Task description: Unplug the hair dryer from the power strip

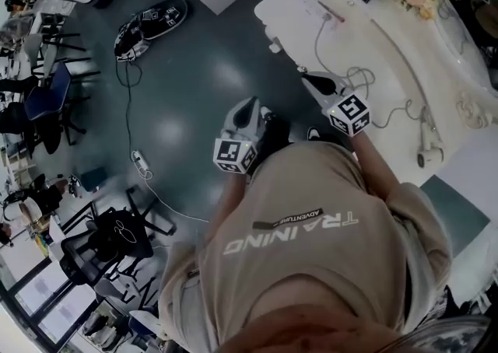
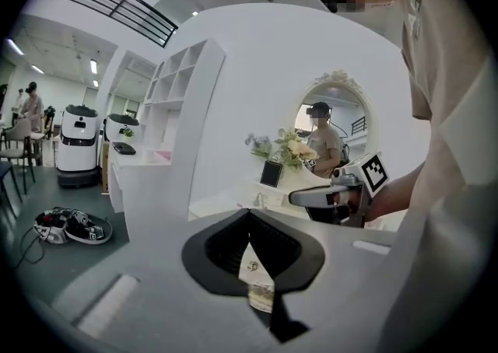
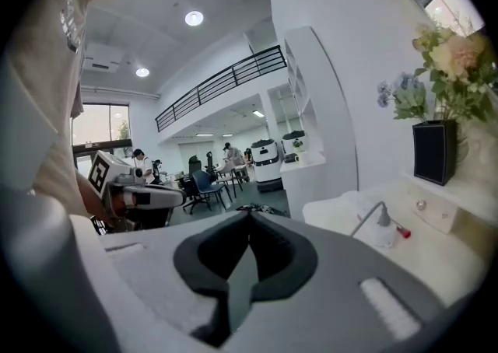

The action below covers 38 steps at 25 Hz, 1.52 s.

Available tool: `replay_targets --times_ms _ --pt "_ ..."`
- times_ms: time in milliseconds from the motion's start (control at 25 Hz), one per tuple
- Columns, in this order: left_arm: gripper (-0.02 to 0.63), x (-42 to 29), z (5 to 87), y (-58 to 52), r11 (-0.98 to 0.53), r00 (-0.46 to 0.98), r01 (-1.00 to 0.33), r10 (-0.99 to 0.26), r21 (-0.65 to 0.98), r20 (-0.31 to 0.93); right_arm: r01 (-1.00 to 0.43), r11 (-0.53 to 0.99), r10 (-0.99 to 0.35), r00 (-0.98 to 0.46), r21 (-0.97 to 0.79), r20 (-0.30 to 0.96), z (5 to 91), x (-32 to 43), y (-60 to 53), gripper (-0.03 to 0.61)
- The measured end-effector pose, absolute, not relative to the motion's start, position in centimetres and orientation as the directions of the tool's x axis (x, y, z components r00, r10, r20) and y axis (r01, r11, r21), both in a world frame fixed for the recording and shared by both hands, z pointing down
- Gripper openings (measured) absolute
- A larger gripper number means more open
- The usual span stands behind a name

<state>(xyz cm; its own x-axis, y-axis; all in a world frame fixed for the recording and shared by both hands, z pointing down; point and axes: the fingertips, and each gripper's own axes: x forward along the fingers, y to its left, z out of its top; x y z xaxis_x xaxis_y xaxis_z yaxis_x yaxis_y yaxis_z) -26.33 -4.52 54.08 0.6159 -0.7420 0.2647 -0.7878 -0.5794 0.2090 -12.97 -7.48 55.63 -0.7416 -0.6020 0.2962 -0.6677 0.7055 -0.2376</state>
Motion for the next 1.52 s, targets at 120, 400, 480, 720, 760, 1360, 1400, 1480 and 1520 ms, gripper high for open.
replay_targets --times_ms 120,400,480,720,760,1360,1400,1480,1520 --pt "0.006 -29.0 53.9 -8.4 -0.617 0.654 -0.756 -0.71 0.217 0.261 -0.695 0.685 -0.623 -0.715 -0.22 0.318 55.0 -14.7 -10.2 0.003" --pt "0.006 -32.2 54.7 -17.1 -0.778 0.775 -0.617 -0.577 0.115 0.258 -0.853 0.5 -0.755 -0.515 -0.15 0.405 55.1 -13.4 -16.0 0.003" --pt "0.006 -32.1 55.7 -19.0 -0.81 0.799 -0.578 -0.535 0.102 0.274 -0.875 0.465 -0.773 -0.476 -0.135 0.419 55.3 -12.9 -17.1 0.003" --pt "0.006 -27.4 56.4 -22.4 -0.891 0.884 -0.423 -0.366 0.167 0.29 -0.944 0.298 -0.84 -0.33 -0.143 0.431 55.2 -9.5 -17.6 0.003" --pt "0.006 -26.1 56.6 -22.8 -0.902 0.895 -0.397 -0.339 0.17 0.291 -0.949 0.28 -0.848 -0.316 -0.147 0.426 55.4 -8.7 -17.8 0.003" --pt "0.006 -9.8 58.7 -29.5 -0.983 0.879 -0.148 -0.079 0.111 0.471 -0.962 0.185 -0.835 -0.263 -0.203 0.483 61.7 3.2 -24.5 0.003" --pt "0.006 -8.7 59.2 -29.8 -0.986 0.874 -0.128 -0.06 0.108 0.481 -0.959 0.199 -0.825 -0.275 -0.203 0.493 62.3 3.3 -24.8 0.003" --pt "0.006 -6.9 59.9 -30.2 -0.99 0.863 -0.083 -0.013 0.117 0.505 -0.956 0.221 -0.807 -0.289 -0.191 0.515 63.3 3.2 -25.5 0.003" --pt "0.006 -6.2 60.0 -30.2 -0.99 0.858 -0.06 0.013 0.125 0.514 -0.957 0.23 -0.796 -0.29 -0.177 0.531 63.8 3.1 -25.8 0.003"
